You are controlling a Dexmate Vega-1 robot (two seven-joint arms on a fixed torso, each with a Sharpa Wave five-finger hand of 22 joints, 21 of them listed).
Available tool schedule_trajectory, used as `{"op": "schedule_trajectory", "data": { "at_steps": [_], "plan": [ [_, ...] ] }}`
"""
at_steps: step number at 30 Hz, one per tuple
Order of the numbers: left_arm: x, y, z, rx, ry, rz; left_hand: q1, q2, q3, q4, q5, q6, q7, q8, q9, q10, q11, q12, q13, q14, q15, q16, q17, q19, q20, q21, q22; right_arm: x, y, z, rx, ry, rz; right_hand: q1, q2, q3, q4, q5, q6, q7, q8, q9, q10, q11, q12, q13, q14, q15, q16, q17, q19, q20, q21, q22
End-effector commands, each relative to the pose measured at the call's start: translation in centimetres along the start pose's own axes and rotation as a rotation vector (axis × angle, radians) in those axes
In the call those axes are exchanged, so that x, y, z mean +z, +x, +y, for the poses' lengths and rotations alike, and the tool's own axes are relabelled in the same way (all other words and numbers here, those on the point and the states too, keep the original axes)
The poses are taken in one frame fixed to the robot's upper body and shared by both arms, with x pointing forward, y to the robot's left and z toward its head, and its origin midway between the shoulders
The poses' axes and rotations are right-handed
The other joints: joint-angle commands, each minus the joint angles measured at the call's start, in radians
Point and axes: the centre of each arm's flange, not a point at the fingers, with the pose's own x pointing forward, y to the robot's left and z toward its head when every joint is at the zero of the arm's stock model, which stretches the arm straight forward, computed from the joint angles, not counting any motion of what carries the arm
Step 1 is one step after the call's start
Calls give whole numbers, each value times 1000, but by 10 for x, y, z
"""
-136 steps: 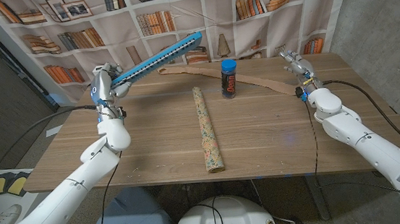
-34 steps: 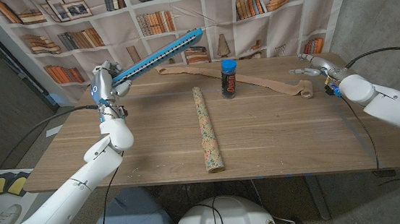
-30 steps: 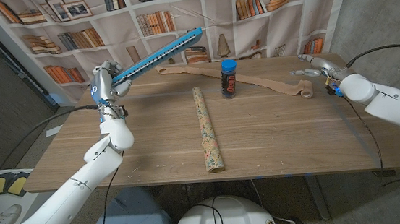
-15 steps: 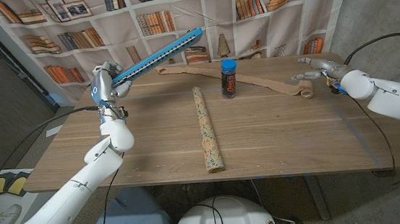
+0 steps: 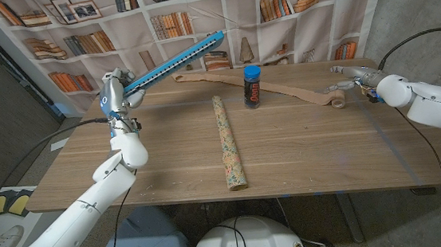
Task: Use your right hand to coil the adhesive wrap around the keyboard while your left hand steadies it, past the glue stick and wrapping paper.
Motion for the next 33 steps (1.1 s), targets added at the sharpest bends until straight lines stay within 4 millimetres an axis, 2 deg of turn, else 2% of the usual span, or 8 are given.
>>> {"op": "schedule_trajectory", "data": {
  "at_steps": [1, 5, 10, 15, 23, 26, 28, 33],
  "plan": [
    [1, -5, 3, 6, 6, 1, -9, 43, 26, 24, 235, 3, -9, 7, 1, 13, -22, 278, 325, 307, -113, 326, 499, 207, -204, 491, 468, -1, 0, 0, 58, -90, 23, -6, -4, -3, 4, 3, -6, 8, -3, 6, -1, 4, 0, 5, 1, -1, 3, 2, 4, 1, 7, 0],
    [1, -7, 3, 7, 8, -1, -8, 43, 23, 23, 232, 2, -12, 8, -1, 14, -22, 271, 311, 308, -115, 325, 493, 206, -204, 492, 467, -3, 4, 0, 105, -123, 35, -16, -6, -8, 9, 4, -33, 11, -11, 7, -29, 9, -7, 7, -22, 11, -5, 4, -14, 6, 0, 0],
    [1, -8, 3, 5, 12, -1, -8, 44, 23, 24, 232, 1, -12, 11, -3, 18, -23, 265, 304, 307, -115, 325, 492, 207, -205, 494, 466, -4, 5, -1, 120, -143, 38, -19, -8, -9, 11, 4, -44, 12, -14, 8, -36, 11, -8, 8, -29, 11, -6, 4, -19, 8, -1, 0],
    [1, -8, 4, 2, 16, 0, -8, 41, 26, 22, 235, 2, -12, 12, -6, 19, -21, 268, 308, 306, -114, 329, 500, 203, -203, 500, 476, -6, 6, -1, 141, -168, 36, -41, -22, -23, 18, 7, -88, 13, -24, 8, -46, 3, -7, 10, -40, 12, -7, 6, -31, 9, -2, 1],
    [0, -8, 5, 4, 17, 2, -9, 40, 26, 23, 235, 1, -12, 15, -5, 20, -20, 272, 312, 304, -115, 329, 499, 202, -204, 499, 473, -7, 9, -1, 166, -221, 43, -52, -30, -30, 21, 9, -89, 15, -19, 8, -37, -3, -1, 12, -42, 10, -6, 6, -33, 7, -1, 1],
    [0, -8, 5, 3, 16, 3, -10, 42, 26, 24, 234, 3, -9, 11, -14, 19, -20, 273, 314, 306, -115, 330, 498, 202, -204, 503, 480, -8, 11, 0, 177, -236, 49, -56, -32, -32, 23, 11, -101, 12, -21, 9, -31, -12, 2, 13, -44, 7, -5, 7, -34, 7, 0, 1],
    [0, -9, 5, 4, 16, 4, -10, 43, 26, 24, 235, 3, -11, 11, -17, 21, -19, 263, 299, 307, -114, 330, 496, 203, -204, 502, 478, -9, 11, 0, 183, -240, 47, -57, -32, -33, 23, 14, -131, 4, -27, 9, -37, -12, 1, 14, -47, 8, -5, 6, -35, 6, 1, 1],
    [1, -10, 5, 5, 15, 4, -8, 42, 31, 22, 238, -1, -5, 12, -18, 15, -17, 272, 315, 303, -113, 333, 503, 199, -203, 506, 487, -10, 14, 1, 216, -268, 56, -50, -27, -30, 20, 20, -202, -45, -31, 11, -50, -9, 0, 18, -65, 19, -8, 6, -47, 12, 0, 1]
  ]
}}
